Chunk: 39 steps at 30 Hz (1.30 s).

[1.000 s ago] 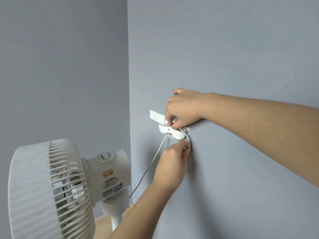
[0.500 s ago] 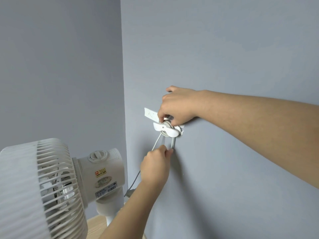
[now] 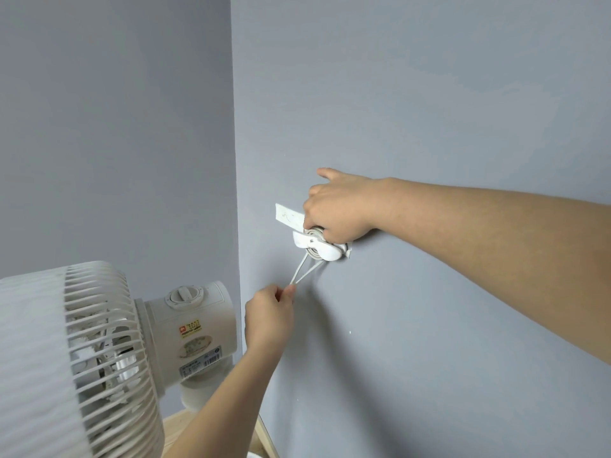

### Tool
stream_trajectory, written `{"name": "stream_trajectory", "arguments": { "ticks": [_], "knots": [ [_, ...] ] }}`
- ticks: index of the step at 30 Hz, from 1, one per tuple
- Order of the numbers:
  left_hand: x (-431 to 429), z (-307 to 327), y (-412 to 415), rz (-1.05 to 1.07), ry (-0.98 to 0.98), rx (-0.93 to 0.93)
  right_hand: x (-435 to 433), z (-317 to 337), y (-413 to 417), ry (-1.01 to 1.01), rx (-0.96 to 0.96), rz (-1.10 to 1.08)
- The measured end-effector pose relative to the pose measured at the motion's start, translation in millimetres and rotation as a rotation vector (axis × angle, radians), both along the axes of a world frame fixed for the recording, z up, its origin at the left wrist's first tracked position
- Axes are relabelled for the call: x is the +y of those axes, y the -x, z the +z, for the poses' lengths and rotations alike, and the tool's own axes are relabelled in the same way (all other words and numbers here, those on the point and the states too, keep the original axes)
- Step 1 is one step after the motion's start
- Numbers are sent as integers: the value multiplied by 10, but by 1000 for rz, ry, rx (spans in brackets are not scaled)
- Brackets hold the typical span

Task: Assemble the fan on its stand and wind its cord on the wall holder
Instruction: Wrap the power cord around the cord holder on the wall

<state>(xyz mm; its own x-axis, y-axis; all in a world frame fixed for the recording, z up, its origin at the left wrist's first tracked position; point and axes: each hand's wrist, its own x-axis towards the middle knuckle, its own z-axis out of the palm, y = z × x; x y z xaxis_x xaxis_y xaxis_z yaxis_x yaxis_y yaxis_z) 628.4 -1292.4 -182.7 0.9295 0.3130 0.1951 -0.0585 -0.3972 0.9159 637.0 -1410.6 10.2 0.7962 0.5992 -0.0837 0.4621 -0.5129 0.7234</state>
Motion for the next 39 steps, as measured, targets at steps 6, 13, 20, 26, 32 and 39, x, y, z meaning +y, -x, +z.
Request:
{"name": "stream_trajectory", "arguments": {
  "ticks": [6, 13, 20, 26, 32, 39],
  "knots": [
    [23, 136, -71, 90, 105, -113, 4, -35, -32, -27, -3, -21],
    [90, 366, -366, 79, 296, 98, 19, 6, 3, -104, 42, -28],
    [36, 716, -423, -10, 531, 67, 32, 3, 3, -114, 53, -24],
    [-25, 822, -184, 0, 437, -238, 50, 4, 21, -125, 13, -39],
    [58, 644, 127, -43, 297, -292, 36, -20, -4, -140, 13, -20],
    [198, 608, 253, -89, 190, -233, 142, -17, 11, -225, 175, -45]
  ]
}}
